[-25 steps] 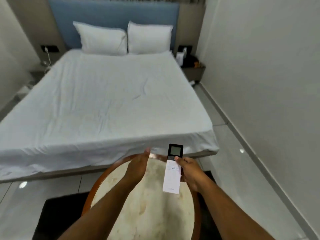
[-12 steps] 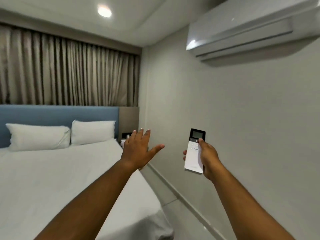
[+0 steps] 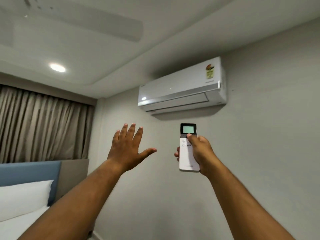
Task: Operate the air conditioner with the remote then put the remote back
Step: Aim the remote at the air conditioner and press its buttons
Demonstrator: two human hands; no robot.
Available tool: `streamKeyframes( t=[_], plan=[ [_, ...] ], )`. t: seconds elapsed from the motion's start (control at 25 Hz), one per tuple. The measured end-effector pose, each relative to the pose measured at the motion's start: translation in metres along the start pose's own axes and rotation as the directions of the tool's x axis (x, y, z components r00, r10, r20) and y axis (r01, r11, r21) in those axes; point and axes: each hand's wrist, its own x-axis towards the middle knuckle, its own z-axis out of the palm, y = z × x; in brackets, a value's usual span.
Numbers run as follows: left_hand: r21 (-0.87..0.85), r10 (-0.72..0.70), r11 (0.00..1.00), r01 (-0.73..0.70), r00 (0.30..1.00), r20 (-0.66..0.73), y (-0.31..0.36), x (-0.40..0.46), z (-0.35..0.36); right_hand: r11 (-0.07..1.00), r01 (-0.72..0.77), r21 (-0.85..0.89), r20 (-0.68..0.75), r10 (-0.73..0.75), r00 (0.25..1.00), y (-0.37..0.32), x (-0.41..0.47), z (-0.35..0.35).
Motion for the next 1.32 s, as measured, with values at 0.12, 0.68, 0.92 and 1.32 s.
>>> streamKeyframes(
  t=[0.12, 0.68, 0.92, 1.32],
  plan=[
    [-0.012, 0.007, 1.0, -0.008, 0.999, -0.045, 0.015, 0.022, -0.009, 0.995, 0.081, -0.064, -0.025, -0.083, 0.996, -0.024, 0.0, -0.005],
    [-0.012, 0.023, 1.0, -0.024, 0.997, -0.078, 0.04, 0.04, -0.02, 0.984, 0.131, -0.117, 0.002, -0.132, 0.991, -0.052, -0.005, -0.01],
    [0.004, 0.001, 1.0, 0.0, 0.997, -0.077, 0.034, 0.04, -0.022, 0.988, 0.065, -0.141, 0.058, -0.058, 0.997, -0.053, -0.004, -0.01],
    [-0.007, -0.014, 1.0, 0.013, 0.998, -0.065, 0.032, 0.035, -0.022, 0.989, 0.118, -0.088, 0.038, -0.115, 0.993, -0.039, -0.001, -0.019]
  ],
)
